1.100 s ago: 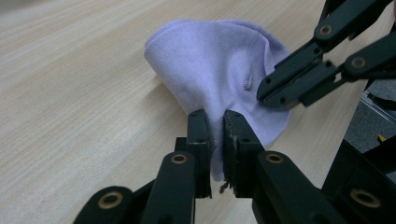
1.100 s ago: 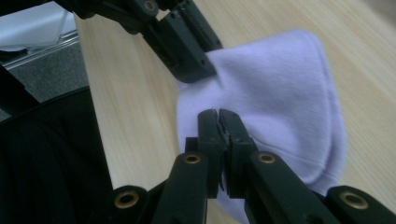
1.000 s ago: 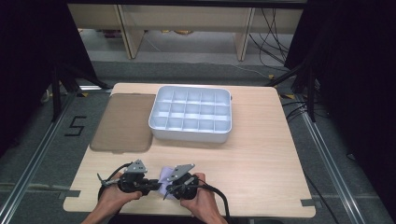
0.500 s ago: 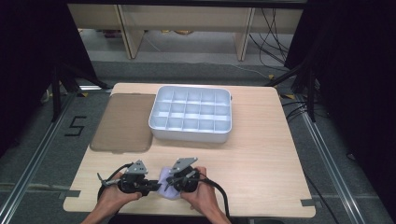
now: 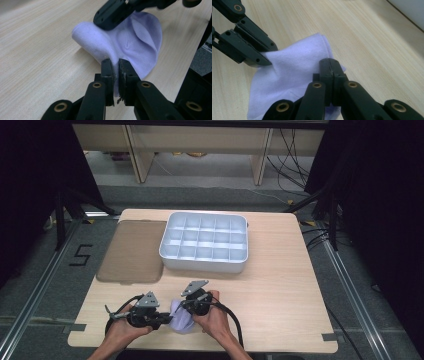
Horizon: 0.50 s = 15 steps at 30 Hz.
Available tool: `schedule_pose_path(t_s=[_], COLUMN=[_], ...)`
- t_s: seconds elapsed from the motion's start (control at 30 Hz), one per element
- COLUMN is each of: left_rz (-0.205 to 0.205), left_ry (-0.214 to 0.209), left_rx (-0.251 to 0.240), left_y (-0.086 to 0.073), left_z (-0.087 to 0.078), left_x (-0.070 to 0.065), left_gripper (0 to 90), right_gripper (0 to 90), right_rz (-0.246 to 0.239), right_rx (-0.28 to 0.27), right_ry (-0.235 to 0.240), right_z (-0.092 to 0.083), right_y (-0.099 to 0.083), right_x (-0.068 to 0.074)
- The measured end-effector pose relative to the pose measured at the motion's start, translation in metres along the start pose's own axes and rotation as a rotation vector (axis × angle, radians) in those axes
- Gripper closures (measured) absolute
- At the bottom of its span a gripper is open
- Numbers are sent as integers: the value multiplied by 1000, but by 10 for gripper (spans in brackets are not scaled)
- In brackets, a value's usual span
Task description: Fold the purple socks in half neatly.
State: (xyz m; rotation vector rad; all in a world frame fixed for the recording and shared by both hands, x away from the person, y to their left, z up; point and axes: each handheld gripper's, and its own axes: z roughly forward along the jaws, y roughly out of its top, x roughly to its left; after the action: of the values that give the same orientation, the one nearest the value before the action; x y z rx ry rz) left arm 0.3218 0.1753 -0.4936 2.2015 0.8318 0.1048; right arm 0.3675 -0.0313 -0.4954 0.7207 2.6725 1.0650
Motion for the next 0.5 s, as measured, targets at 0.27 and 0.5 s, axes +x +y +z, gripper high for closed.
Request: schedule_pose_path(t_s=[0.27, 0.5], left_rz=[15, 24], left_ry=[7, 11], left_rx=[3, -19], left_y=[0, 2], left_z=[-4, -6], left_x=[1, -4], left_gripper=[824, 823], right_gripper=[900, 900], right_rz=[42, 22], right_rx=[-8, 66], right_ry=[19, 62], right_z=[-33, -30], right_y=[-5, -21], right_x=[5, 12])
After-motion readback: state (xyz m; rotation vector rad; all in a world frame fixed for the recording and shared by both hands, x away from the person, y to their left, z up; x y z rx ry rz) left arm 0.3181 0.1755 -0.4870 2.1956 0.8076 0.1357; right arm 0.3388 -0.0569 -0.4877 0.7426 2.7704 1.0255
